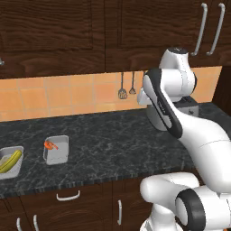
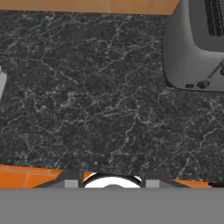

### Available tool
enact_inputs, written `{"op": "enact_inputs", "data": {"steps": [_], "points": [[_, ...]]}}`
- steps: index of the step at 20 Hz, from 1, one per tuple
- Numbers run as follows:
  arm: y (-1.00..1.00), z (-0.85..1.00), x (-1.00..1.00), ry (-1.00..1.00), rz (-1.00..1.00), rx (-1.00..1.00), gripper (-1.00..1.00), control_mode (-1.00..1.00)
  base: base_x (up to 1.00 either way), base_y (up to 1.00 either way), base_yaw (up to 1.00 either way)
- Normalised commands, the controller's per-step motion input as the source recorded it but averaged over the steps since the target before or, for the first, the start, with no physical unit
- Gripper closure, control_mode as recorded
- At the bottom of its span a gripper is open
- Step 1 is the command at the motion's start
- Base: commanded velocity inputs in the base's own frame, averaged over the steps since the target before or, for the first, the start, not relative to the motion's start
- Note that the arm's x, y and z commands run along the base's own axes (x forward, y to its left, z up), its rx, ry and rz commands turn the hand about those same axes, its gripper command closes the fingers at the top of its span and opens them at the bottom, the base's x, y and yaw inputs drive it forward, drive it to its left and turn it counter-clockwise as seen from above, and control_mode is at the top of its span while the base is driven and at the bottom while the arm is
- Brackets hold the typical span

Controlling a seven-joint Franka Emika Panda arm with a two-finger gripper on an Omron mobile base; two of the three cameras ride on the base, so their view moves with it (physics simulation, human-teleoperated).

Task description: Take the meat container that has the shrimp and place it on the second highest rack of the freezer. Then take the vegetable container that has the cucumber and garlic and place it on the highest rack of the freezer.

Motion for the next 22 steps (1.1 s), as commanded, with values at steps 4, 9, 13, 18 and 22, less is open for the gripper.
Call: {"op": "enact_inputs", "data": {"steps": [4,9,13,18,22], "points": [[0.39,0.0,-0.44,-0.05,0.07,-0.06,-1.0,-1.0,0.0,0.0,0.0],[1.0,-0.19,-0.59,-0.11,0.44,-0.18,-1.0,-1.0,0.0,0.0,0.0],[1.0,-0.5,-0.26,-0.05,0.53,-0.06,-1.0,-1.0,0.0,0.0,0.0],[1.0,-0.38,0.0,0.0,0.44,-0.01,-1.0,-1.0,0.0,0.0,0.0],[1.0,-0.11,0.1,0.04,0.3,-0.04,-1.0,-1.0,0.0,0.0,0.0]]}}
